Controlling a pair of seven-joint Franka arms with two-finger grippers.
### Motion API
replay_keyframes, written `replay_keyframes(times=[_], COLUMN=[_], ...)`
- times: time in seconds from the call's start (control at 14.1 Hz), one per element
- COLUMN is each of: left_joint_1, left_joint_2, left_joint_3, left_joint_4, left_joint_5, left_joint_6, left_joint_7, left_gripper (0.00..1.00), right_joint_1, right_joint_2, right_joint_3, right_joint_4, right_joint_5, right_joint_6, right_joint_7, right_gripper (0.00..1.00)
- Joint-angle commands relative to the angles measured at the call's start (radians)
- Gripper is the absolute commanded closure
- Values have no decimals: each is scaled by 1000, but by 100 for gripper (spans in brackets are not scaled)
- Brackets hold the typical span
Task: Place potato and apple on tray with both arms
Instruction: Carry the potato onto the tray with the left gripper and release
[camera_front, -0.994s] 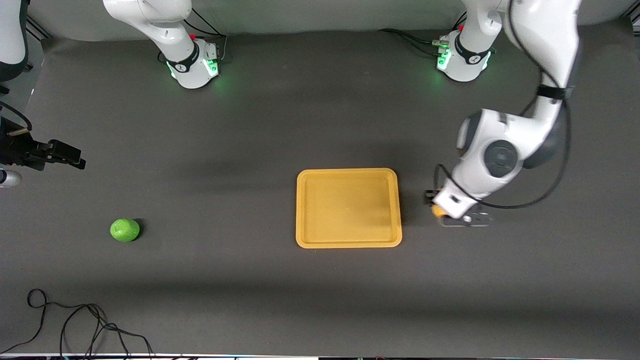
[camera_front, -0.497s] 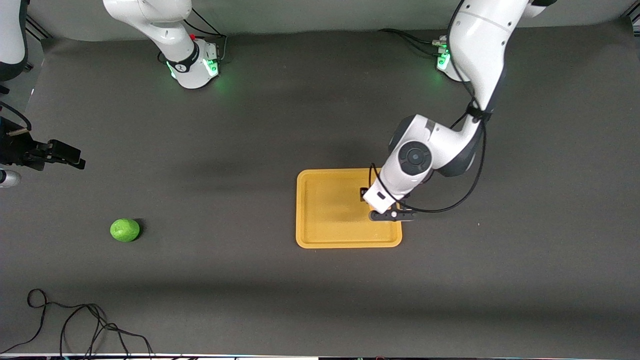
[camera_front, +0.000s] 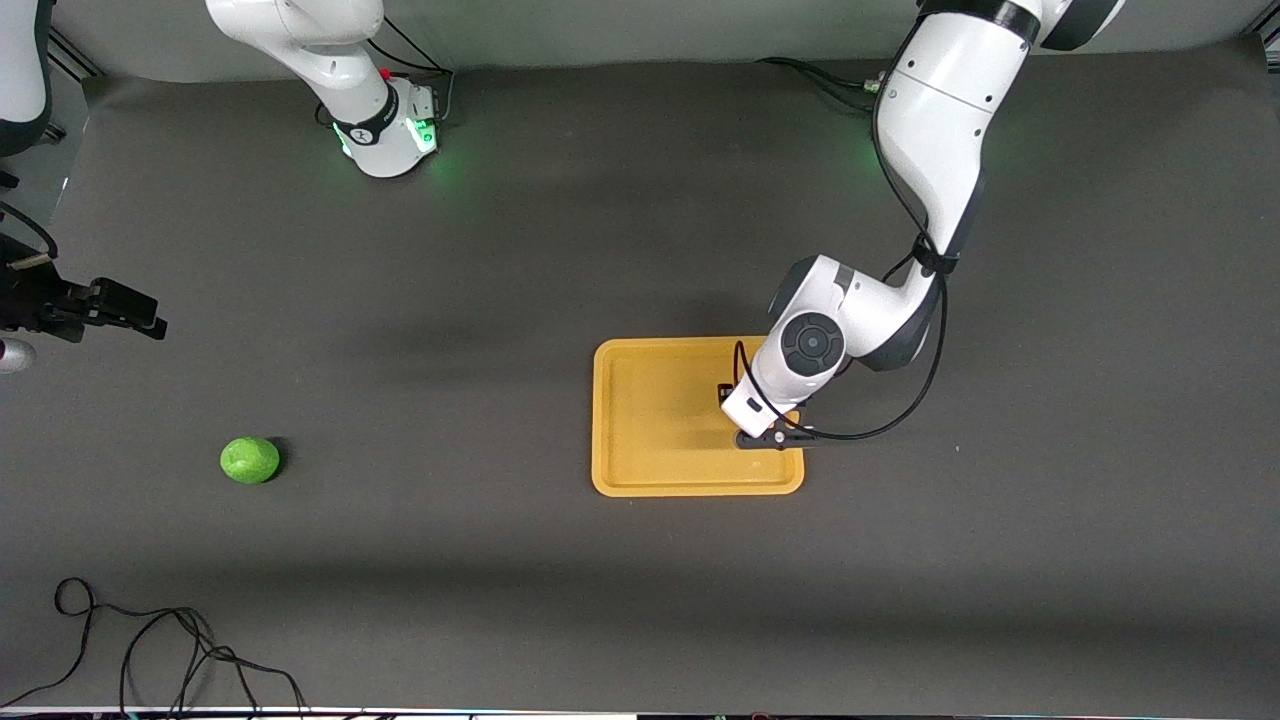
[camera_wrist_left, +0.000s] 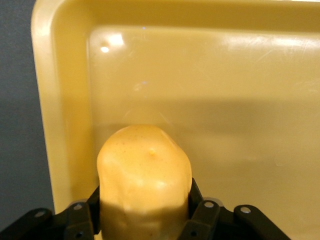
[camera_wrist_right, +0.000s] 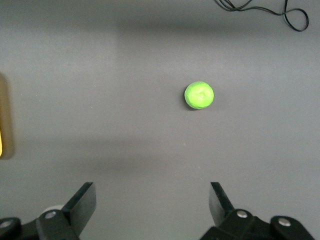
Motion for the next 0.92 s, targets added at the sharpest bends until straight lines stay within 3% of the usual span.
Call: replay_keyframes(times=[0.0,0.14,0.43,0.5,0.64,0.85], left_joint_1=[-6,-5,10,13,13,26], left_joint_2=[-2,-9,-50,-79,-174,-324], left_joint_3=[4,7,13,21,42,108], left_joint_4=[13,13,15,18,19,26], left_joint_5=[1,3,20,20,20,20], left_joint_6=[-13,-25,-62,-104,-201,-307], left_joint_7=[-21,-21,-22,-22,-22,-4], left_gripper=[28,22,13,13,0,0], right_joint_1=[-40,-97,-126,-129,-128,-126], right_joint_2=[35,93,213,241,284,296], right_joint_3=[-16,-33,-36,-37,-43,-44], right_joint_4=[23,25,-37,-66,-151,-309], right_joint_5=[-11,1,25,53,105,116], right_joint_6=[68,148,316,373,477,704], right_joint_7=[-202,-327,-320,-320,-320,-320], right_gripper=[0,0,0,0,0,0])
